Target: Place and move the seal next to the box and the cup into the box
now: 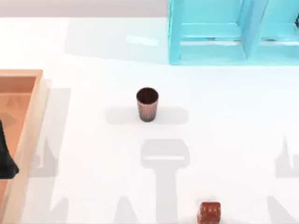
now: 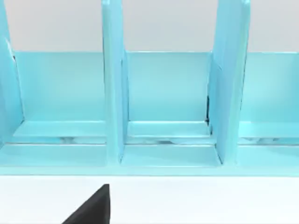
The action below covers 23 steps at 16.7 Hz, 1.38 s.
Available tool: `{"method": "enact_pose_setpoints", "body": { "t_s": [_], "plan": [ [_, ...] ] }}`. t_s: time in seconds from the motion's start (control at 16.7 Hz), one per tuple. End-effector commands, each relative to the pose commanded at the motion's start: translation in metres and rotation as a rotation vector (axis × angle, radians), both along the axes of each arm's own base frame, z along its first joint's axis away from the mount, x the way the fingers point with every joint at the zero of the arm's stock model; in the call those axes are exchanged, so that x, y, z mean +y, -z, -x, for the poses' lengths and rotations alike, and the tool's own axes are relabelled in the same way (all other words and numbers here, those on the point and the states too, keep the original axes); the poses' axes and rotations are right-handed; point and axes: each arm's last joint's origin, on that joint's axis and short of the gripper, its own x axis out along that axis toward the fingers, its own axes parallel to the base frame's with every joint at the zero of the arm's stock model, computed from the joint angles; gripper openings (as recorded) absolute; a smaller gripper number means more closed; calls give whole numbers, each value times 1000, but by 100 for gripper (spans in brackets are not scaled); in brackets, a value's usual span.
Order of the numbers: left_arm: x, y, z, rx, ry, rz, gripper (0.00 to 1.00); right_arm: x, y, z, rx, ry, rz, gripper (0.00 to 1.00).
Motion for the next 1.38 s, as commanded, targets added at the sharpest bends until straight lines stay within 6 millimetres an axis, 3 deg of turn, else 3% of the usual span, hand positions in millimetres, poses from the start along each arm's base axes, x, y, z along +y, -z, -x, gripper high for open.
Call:
{"method": "enact_pose_setpoints", "body": {
  "t_s": [0.3, 0.54, 0.78, 0.96, 1.08, 1.38],
  "plan": [
    [-3, -13, 0, 12, 33, 54, 100, 0, 0, 0, 0, 0, 0, 100],
    [-14, -54, -3, 103, 134, 218, 100, 0, 0, 0, 0, 0, 0, 100],
    [-38, -97, -24, 350, 235, 393, 100, 0, 0, 0, 0, 0, 0, 100],
    [-70, -116, -51, 633, 265, 464, 100, 0, 0, 0, 0, 0, 0, 100],
    [-101, -119, -71, 846, 252, 462, 100, 0, 0, 0, 0, 0, 0, 100],
    [-203, -94, -100, 1312, 132, 296, 100, 0, 0, 0, 0, 0, 0, 100]
  ]
}}
